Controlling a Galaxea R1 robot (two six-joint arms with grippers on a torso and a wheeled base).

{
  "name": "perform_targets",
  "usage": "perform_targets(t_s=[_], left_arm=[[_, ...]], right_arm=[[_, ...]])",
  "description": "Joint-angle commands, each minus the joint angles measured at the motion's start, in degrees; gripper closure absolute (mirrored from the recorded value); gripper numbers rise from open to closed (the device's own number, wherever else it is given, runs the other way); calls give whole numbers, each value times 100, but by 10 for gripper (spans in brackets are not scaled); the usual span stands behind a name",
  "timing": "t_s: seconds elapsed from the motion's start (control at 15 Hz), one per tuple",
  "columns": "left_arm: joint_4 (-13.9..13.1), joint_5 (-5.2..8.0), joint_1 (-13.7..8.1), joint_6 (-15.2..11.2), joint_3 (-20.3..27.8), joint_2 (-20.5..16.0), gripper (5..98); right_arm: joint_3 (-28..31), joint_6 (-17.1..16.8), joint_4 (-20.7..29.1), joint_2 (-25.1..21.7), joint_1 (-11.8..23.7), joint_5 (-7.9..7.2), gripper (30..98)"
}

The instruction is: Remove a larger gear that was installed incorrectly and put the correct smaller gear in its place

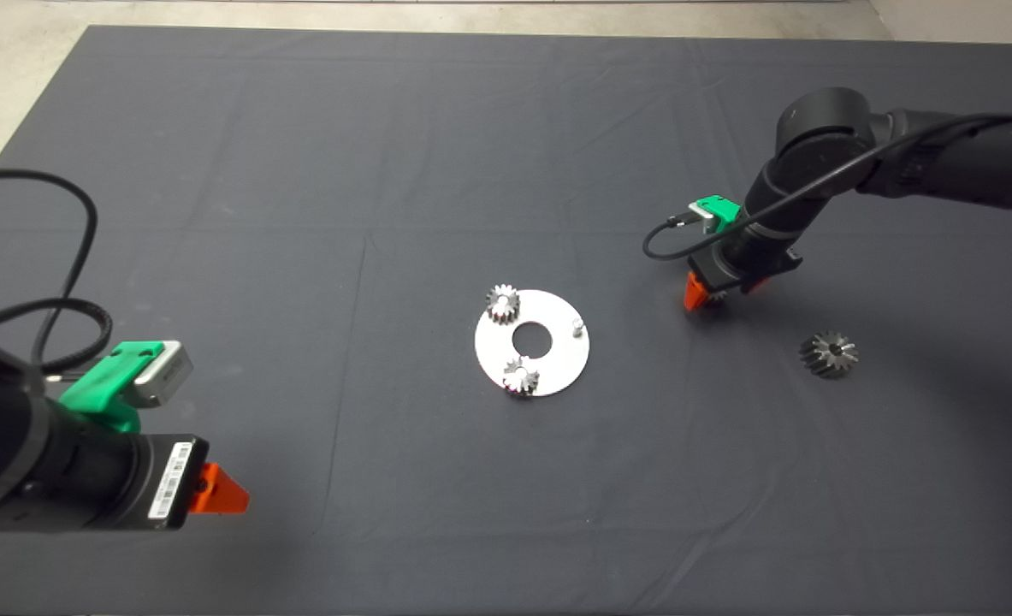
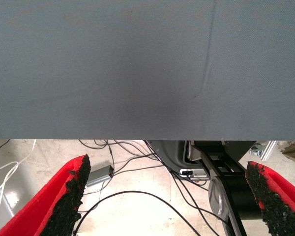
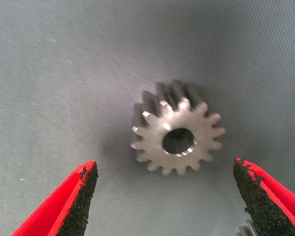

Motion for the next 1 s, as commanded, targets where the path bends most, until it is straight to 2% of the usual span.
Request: perform_targets(t_s=[0.0, 0.53, 0.73, 0.93], left_arm=[[67, 375, -21, -46, 76, -1, 242], [75, 384, -12, -36, 85, 17, 242], [75, 384, -12, -36, 85, 17, 242], [75, 384, -12, -36, 85, 17, 242]], right_arm=[[60, 21, -393, 21, 114, -421, 558], [-1, 12, -676, 15, 9, -375, 558], [-1, 21, -685, 48, 9, -27, 558], [-1, 21, -685, 59, 0, 0, 558]])
